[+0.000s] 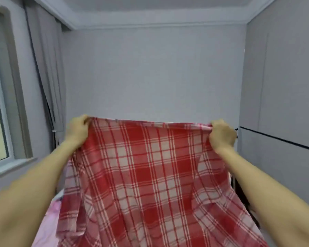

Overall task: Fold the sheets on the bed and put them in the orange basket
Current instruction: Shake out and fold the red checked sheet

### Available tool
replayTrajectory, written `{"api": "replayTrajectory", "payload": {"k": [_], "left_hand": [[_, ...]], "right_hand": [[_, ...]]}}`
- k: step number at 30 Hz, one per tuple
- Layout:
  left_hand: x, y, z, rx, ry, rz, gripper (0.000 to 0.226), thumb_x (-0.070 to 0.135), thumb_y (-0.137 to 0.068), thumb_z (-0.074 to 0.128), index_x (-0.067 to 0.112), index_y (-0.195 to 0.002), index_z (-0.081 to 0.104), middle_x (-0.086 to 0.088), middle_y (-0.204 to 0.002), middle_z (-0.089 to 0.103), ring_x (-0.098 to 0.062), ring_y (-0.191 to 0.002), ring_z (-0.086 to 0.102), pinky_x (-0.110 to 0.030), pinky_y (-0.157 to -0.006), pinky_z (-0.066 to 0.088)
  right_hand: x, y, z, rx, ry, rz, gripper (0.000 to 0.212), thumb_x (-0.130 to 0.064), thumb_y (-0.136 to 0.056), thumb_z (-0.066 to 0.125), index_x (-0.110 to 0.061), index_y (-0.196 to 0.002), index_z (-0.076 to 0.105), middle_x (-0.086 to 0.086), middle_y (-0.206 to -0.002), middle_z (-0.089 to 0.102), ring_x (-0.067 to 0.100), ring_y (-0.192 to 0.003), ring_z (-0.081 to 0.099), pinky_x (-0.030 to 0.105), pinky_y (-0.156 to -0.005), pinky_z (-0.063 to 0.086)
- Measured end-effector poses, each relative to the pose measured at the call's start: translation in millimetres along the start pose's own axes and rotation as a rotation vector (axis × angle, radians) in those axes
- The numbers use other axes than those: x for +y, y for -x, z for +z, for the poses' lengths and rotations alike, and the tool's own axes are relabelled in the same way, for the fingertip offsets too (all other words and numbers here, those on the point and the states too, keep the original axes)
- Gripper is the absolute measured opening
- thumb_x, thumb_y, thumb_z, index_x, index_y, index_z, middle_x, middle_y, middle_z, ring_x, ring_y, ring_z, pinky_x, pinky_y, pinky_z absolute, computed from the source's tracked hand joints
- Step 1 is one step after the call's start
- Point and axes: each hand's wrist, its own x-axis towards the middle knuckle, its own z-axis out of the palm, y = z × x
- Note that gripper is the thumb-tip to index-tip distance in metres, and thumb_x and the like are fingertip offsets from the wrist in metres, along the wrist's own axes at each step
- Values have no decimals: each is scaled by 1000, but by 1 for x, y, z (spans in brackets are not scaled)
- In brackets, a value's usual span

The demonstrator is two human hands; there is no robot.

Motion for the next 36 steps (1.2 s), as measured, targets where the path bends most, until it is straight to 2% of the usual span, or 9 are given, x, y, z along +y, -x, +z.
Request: {"api": "replayTrajectory", "payload": {"k": [3,6,9,14,20,23,27,30,36], "left_hand": [[36,-118,-54,327,79,178,24,2,-96,42,-12,-101,61,-34,-103,61,-47,-96,55,-44,-74,36],[51,-177,-86,479,101,291,30,10,-97,40,-11,-106,59,-37,-106,58,-49,-98,53,-45,-79,35],[41,-187,-92,483,82,332,32,15,-99,42,-11,-107,59,-37,-106,57,-48,-99,53,-45,-80,35],[-3,-168,-83,419,-21,419,32,22,-98,45,-6,-100,60,-34,-96,59,-49,-88,56,-50,-75,42],[-56,-65,-81,169,-258,526,13,14,-93,55,2,-88,58,-26,-79,63,-45,-68,61,-41,-55,42],[-81,15,-78,-63,-320,530,22,23,-96,50,7,-83,57,-18,-74,64,-39,-64,63,-37,-53,41],[-90,150,-70,-394,-343,586,13,31,-81,45,18,-80,42,-10,-69,61,-29,-57,61,-32,-47,44],[-100,248,-64,-566,-372,673,47,0,-50,81,18,-80,49,-5,-66,59,-23,-54,60,-24,-43,40],[-130,421,-71,-935,-480,638,69,-1,-40,81,25,-94,47,0,-69,60,-19,-56,58,-23,-46,44]], "right_hand": [[-33,-103,-69,377,19,-3,27,-2,-87,46,-7,-105,65,21,-100,59,41,-88,58,35,-61,34],[-55,-157,-111,505,93,-44,29,-5,-90,43,-8,-108,65,21,-103,55,41,-95,54,37,-61,32],[-62,-168,-128,508,105,-97,29,-6,-90,45,-8,-112,65,21,-107,52,40,-101,49,42,-69,39],[-55,-135,-105,288,11,-100,27,1,-88,41,-4,-110,56,30,-100,62,46,-92,58,42,-70,41],[-14,-41,-68,89,53,-272,23,0,-86,53,-6,-107,61,30,-89,65,46,-79,62,41,-61,40],[20,39,-42,-29,136,-400,22,6,-69,71,-8,-83,63,19,-59,63,36,-48,60,33,-43,39],[80,163,-24,-349,194,-492,33,0,-46,85,-12,-63,59,8,-50,58,28,-40,56,27,-39,31],[124,252,-22,-561,204,-422,30,-5,-47,86,-19,-63,64,6,-54,62,26,-45,61,27,-38,34],[185,414,-14,-1007,296,-464,42,-4,-33,87,-21,-60,60,3,-50,58,23,-42,59,33,-33,44]]}}
